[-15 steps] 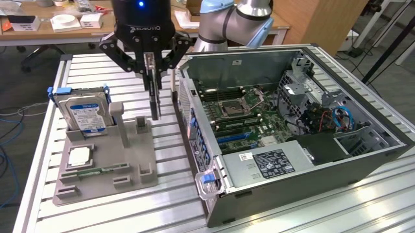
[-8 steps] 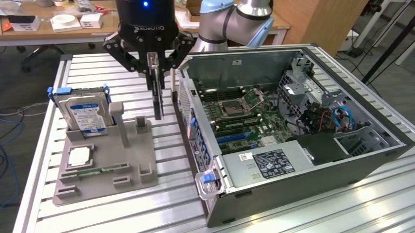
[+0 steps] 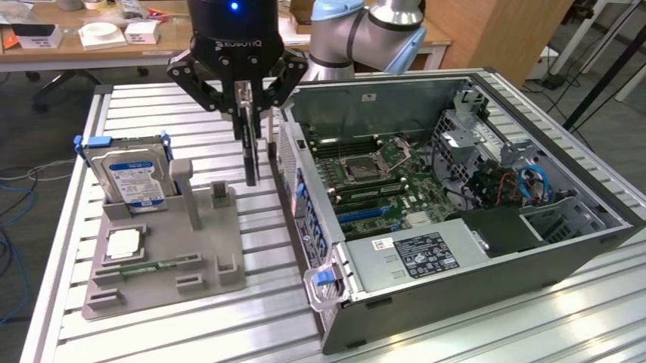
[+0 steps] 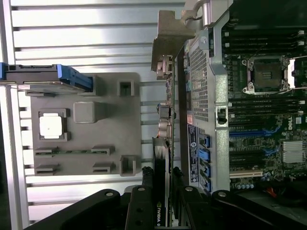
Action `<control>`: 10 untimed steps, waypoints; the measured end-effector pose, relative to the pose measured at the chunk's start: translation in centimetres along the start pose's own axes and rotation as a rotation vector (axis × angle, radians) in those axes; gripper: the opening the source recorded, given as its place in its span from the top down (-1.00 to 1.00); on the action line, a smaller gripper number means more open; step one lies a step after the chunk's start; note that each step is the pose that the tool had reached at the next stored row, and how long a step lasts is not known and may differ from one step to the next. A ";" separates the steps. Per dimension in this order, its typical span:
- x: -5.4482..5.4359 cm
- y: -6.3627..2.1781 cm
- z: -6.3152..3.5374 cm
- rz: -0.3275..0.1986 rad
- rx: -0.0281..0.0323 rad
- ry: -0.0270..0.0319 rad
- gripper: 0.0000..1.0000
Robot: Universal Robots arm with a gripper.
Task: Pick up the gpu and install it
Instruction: 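Pick up the gpu and move the gpu toward the slot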
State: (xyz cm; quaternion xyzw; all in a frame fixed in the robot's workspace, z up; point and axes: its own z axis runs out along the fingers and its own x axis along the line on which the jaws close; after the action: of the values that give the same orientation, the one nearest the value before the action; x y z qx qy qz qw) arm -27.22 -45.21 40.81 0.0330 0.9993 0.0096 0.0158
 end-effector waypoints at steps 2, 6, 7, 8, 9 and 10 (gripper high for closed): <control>-0.1 0.01 0.00 0.000 0.0000 0.0000 0.47; -0.4 0.02 0.01 0.000 0.0000 -0.0001 0.47; -0.4 0.03 0.01 0.000 0.0000 0.0000 0.47; -0.5 0.03 0.02 0.000 0.0000 0.0000 0.47; -0.5 0.03 0.02 0.000 0.0000 0.0000 0.47; -0.6 0.04 0.02 0.000 0.0000 -0.0001 0.47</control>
State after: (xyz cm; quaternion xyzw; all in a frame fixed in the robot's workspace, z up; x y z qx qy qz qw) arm -26.66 -45.21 40.81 0.0330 0.9993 0.0096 0.0158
